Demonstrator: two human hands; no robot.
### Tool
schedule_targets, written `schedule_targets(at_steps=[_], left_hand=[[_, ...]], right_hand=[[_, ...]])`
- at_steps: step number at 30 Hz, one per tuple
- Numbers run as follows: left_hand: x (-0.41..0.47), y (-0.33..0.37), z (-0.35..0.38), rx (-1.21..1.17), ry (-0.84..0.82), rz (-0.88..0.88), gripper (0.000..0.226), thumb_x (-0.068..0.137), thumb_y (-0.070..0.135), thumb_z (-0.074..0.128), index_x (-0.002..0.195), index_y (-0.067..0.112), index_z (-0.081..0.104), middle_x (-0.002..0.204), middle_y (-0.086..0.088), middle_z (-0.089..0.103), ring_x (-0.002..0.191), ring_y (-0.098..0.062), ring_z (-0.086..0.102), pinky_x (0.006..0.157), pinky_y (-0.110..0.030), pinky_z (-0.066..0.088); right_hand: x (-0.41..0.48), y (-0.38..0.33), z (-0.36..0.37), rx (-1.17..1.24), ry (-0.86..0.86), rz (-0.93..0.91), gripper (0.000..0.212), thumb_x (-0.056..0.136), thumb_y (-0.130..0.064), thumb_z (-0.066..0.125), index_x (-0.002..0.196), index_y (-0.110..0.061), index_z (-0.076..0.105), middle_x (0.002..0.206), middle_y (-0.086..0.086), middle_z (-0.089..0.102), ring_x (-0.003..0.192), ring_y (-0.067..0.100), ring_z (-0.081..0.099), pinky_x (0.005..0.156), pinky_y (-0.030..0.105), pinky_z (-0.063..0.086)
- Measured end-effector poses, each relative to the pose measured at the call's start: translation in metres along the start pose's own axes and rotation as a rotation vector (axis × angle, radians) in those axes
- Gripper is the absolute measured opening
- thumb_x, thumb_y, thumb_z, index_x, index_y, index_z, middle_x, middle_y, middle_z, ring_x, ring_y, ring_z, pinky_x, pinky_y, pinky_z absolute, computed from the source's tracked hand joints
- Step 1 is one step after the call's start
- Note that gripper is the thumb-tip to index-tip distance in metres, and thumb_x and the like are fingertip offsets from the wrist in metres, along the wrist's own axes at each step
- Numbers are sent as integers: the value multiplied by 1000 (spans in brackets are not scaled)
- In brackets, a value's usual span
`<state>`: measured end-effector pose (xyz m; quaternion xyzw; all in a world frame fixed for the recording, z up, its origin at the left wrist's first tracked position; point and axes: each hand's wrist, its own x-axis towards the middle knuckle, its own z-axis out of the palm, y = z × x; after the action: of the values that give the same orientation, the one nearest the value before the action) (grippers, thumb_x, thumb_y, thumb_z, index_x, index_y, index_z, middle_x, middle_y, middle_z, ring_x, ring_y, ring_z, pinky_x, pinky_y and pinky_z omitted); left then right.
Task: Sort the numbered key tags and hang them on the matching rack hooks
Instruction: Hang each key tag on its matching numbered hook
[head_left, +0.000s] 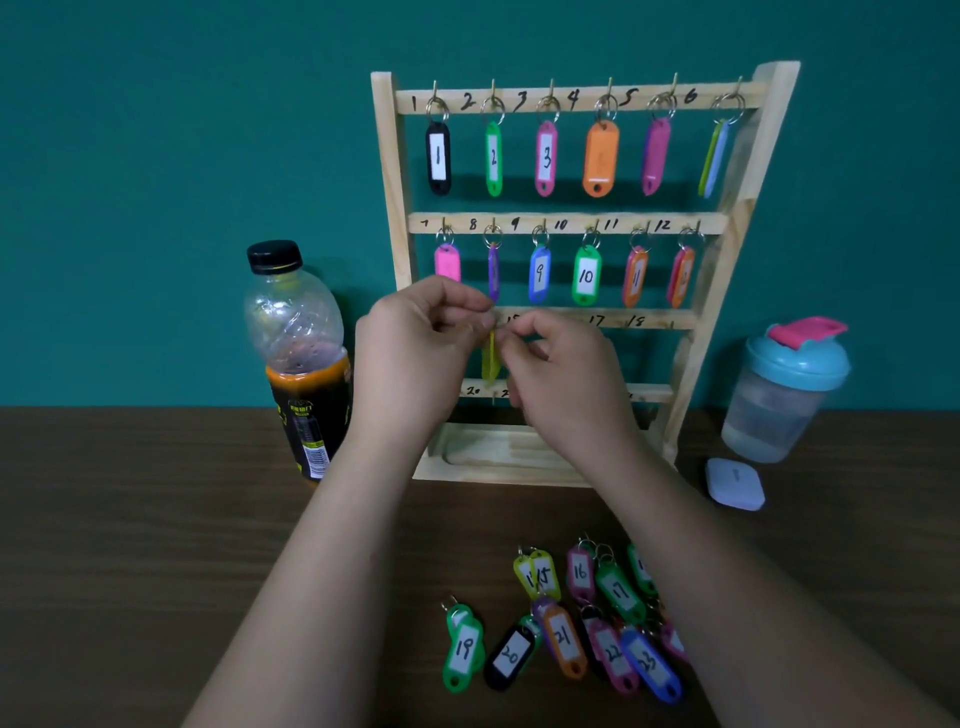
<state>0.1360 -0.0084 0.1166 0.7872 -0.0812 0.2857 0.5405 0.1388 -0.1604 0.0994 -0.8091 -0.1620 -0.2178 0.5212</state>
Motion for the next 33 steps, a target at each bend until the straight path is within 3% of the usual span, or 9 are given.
schedule_targets(at_steps=[7, 12, 15, 18, 21, 24, 27, 33], left_hand=[[3, -2, 9, 66, 76, 28, 8, 87, 22, 80, 89, 28, 76, 74, 6, 75, 67, -16, 72, 70, -47, 63], [3, 0, 13, 146, 140, 35, 5, 87, 26, 81, 85, 29, 77, 70, 9, 72, 63, -13, 68, 67, -42, 61], [4, 1, 13, 191, 157, 49, 3, 89, 24, 78, 89, 27, 78, 72, 10, 73, 66, -12, 69, 68, -40, 61], [3, 2, 15, 238, 185, 61, 7, 90, 22, 76, 91, 28, 79, 75, 11, 73, 72, -10, 69, 73, -37, 60], [1, 4, 17, 277, 166, 53, 14, 91, 17, 72, 93, 27, 81, 80, 11, 76, 78, -9, 71, 78, -34, 60], [1, 4, 16, 318, 125, 61, 17, 92, 14, 70, 95, 27, 82, 85, 10, 78, 81, -9, 72, 81, -33, 60], [1, 5, 16, 370, 101, 78, 16, 92, 16, 70, 94, 27, 81, 84, 9, 78, 81, -14, 72, 80, -36, 60], [-4, 10, 16, 408, 100, 87, 17, 93, 14, 68, 95, 27, 79, 88, 6, 77, 85, -20, 71, 80, -39, 60]], right_hand=[[6, 0, 4, -12, 91, 39, 16, 100, -22, 65, 89, -20, 76, 54, -3, 64, 45, 14, 58, 46, 31, 45], [11, -2, 8, -42, 128, 44, 17, 97, -20, 66, 85, -17, 78, 51, -7, 60, 43, 10, 55, 44, 23, 39], [16, -5, 10, -66, 115, 54, 18, 97, -19, 65, 84, -15, 78, 54, -6, 60, 46, 13, 57, 45, 24, 41], [19, -7, 11, -135, 126, 40, 20, 96, -19, 66, 80, -14, 77, 57, -6, 62, 48, 7, 54, 45, 15, 34], [18, -7, 12, -208, 131, 8, 21, 95, -19, 66, 76, -13, 74, 57, 1, 62, 48, 12, 53, 48, 28, 40], [17, -5, 12, -284, 120, -25, 23, 96, -19, 64, 75, -13, 71, 57, 2, 58, 49, 21, 53, 46, 30, 35], [17, 0, 13, -375, 105, -77, 24, 100, -22, 60, 80, -14, 71, 58, 3, 56, 49, 23, 52, 48, 30, 31], [12, 6, 11, -468, 69, -168, 22, 103, -26, 57, 91, -15, 71, 63, 2, 59, 54, 26, 56, 49, 34, 40]])
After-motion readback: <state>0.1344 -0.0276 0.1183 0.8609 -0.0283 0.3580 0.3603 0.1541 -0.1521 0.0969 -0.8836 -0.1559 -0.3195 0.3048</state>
